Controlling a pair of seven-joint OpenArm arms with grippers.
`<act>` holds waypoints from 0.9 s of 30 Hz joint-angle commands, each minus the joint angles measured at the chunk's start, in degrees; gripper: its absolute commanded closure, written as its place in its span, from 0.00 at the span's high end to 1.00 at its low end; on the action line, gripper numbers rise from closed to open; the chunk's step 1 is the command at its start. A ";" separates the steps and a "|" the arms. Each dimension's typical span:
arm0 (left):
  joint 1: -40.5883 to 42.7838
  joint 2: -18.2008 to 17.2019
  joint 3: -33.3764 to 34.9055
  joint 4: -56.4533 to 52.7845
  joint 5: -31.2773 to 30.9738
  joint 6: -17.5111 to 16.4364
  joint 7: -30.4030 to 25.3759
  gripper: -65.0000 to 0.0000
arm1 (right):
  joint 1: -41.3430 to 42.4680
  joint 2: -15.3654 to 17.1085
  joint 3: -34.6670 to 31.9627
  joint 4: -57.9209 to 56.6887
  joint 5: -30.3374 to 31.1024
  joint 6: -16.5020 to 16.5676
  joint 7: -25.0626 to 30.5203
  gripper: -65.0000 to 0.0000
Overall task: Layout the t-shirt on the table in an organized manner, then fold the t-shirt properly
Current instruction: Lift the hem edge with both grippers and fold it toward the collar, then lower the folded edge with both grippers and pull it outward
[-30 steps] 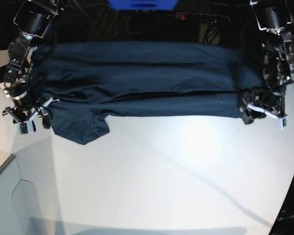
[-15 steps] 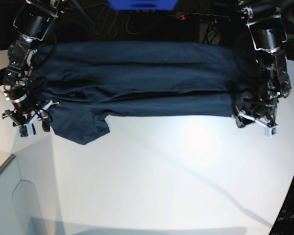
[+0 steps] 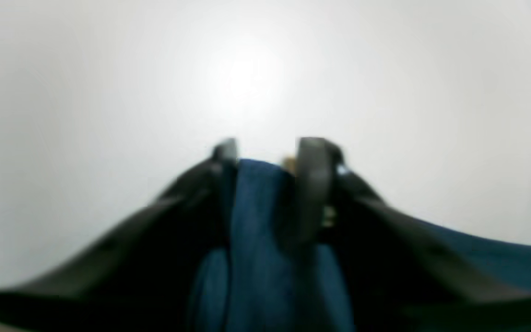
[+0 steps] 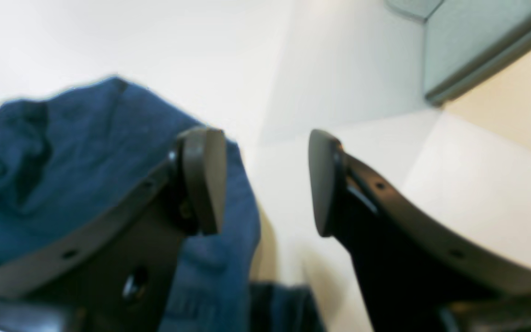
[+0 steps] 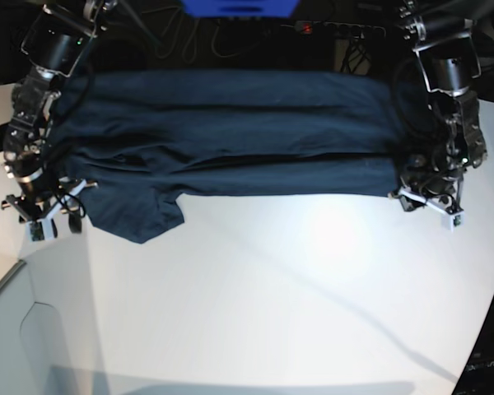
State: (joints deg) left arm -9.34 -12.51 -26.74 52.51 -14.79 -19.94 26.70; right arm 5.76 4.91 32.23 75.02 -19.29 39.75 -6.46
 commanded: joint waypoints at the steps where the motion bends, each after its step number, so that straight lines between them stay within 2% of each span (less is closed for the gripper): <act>1: -0.63 -0.54 -0.03 0.46 -0.03 -0.06 0.60 0.16 | 1.67 0.76 -0.01 1.06 0.78 0.25 0.88 0.45; 3: -0.63 -0.54 -0.03 0.37 0.15 -0.06 0.95 0.00 | 3.08 0.76 -0.10 0.89 0.78 0.25 -2.29 0.45; 7: -0.37 -0.54 0.06 0.46 -0.20 -0.06 0.95 0.00 | 6.86 1.12 -2.12 -2.80 0.70 0.25 -8.71 0.45; 10: -0.19 -0.54 -0.03 0.90 -0.29 -0.06 0.95 0.00 | 8.61 1.91 -4.67 -7.02 0.70 0.25 -11.17 0.45; 15: 0.42 -0.54 -0.12 5.73 -0.29 -0.06 1.04 0.00 | 9.05 2.17 -8.10 -9.05 0.70 0.25 -11.34 0.45; 23: 1.83 0.95 -0.12 12.15 -0.29 -0.06 1.13 0.00 | 12.75 2.43 -8.01 -13.79 0.61 0.25 -11.34 0.45; 27: 1.83 1.04 -0.12 11.80 -0.29 -0.06 1.13 0.00 | 15.21 4.28 -8.10 -17.84 0.61 0.25 -11.17 0.48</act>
State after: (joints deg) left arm -6.55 -10.68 -26.79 63.46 -14.57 -19.70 28.95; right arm 19.22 8.64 24.12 56.23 -19.31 39.75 -18.94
